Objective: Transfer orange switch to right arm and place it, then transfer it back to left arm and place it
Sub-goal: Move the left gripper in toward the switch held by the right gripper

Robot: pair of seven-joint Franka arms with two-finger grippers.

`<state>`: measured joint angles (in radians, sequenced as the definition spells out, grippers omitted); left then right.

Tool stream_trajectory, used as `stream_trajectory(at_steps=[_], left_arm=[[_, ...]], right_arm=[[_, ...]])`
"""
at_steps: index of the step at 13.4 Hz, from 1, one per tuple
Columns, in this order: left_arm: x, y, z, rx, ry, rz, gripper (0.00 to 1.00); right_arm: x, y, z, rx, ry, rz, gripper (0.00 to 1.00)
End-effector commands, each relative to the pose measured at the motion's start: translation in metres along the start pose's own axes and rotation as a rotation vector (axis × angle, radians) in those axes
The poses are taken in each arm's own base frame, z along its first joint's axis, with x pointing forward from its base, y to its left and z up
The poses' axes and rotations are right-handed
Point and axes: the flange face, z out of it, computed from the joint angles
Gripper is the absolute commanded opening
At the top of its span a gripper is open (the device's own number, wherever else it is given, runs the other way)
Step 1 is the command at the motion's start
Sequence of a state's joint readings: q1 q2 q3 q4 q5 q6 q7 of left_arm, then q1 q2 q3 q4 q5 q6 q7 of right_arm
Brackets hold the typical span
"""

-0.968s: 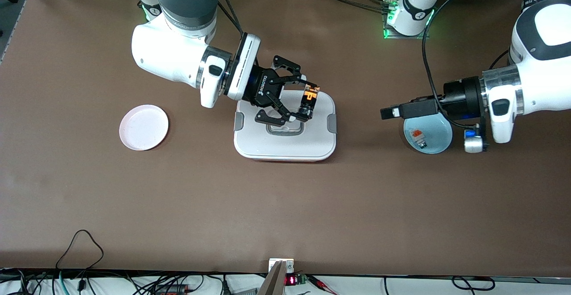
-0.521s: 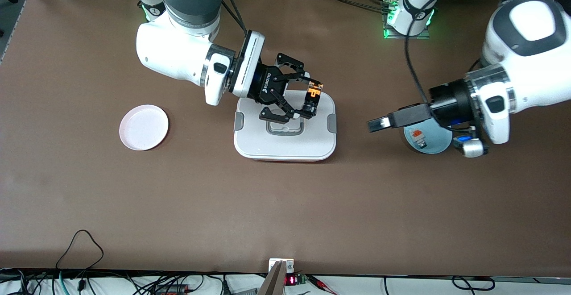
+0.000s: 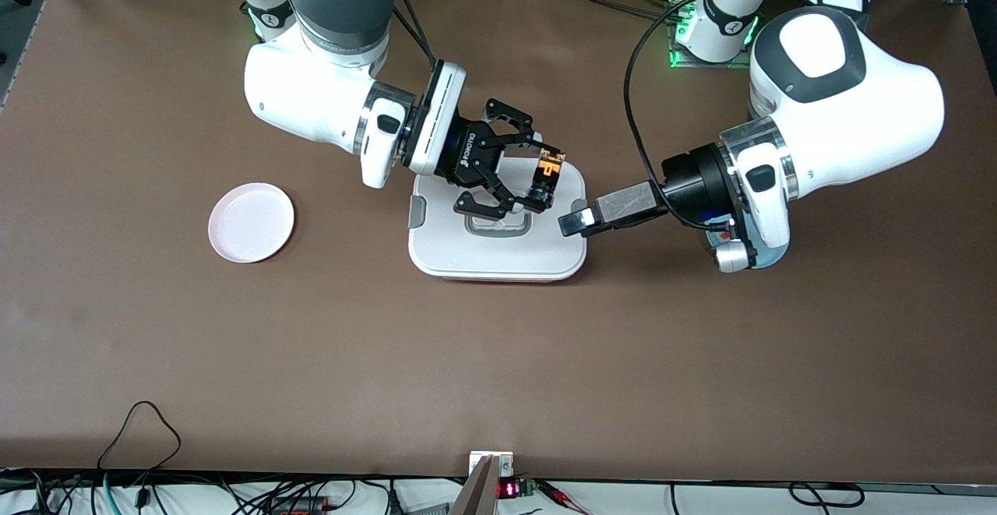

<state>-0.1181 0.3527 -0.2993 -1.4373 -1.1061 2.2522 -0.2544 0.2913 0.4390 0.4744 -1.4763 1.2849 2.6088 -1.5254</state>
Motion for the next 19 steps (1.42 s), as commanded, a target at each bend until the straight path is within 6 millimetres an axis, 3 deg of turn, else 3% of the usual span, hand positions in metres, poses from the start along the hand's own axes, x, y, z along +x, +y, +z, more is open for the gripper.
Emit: stream_trajectory(at_steps=[1, 4, 6, 8, 10, 12, 14, 16, 19], left_arm=[[-0.004, 0.009, 0.006, -0.027, -0.008, 0.048, 0.95], [-0.009, 0.004, 0.014, -0.023, -0.03, 0.039, 0.96], [0.005, -0.003, -0.002, -0.023, -0.01, 0.018, 0.96], [0.004, -0.005, -0.007, 0.007, -0.016, 0.03, 0.96], [0.005, -0.014, -0.013, 0.175, 0.005, 0.141, 0.96], [-0.002, -0.017, -0.015, 0.245, -0.038, 0.122, 0.96], [-0.006, -0.024, -0.017, 0.31, -0.091, 0.108, 0.96], [-0.013, -0.031, -0.014, 0.379, -0.16, 0.114, 0.96], [-0.025, -0.041, 0.005, 0.408, -0.244, 0.067, 0.96]], right_arm=[[-0.007, -0.001, 0.006, -0.006, -0.007, -0.013, 0.19], [-0.025, -0.003, 0.011, 0.006, -0.037, -0.008, 0.19], [-0.025, -0.001, 0.009, 0.003, -0.036, 0.011, 0.19], [-0.031, 0.001, 0.009, 0.003, -0.044, 0.017, 0.18], [-0.045, -0.002, 0.01, 0.005, -0.066, 0.036, 0.18], [-0.049, 0.001, 0.008, -0.001, -0.069, 0.072, 0.18], [-0.038, 0.008, 0.001, -0.05, -0.05, 0.112, 0.18], [-0.013, 0.016, -0.009, -0.13, 0.001, 0.095, 0.18], [0.017, 0.017, -0.017, -0.143, 0.055, 0.07, 0.18]])
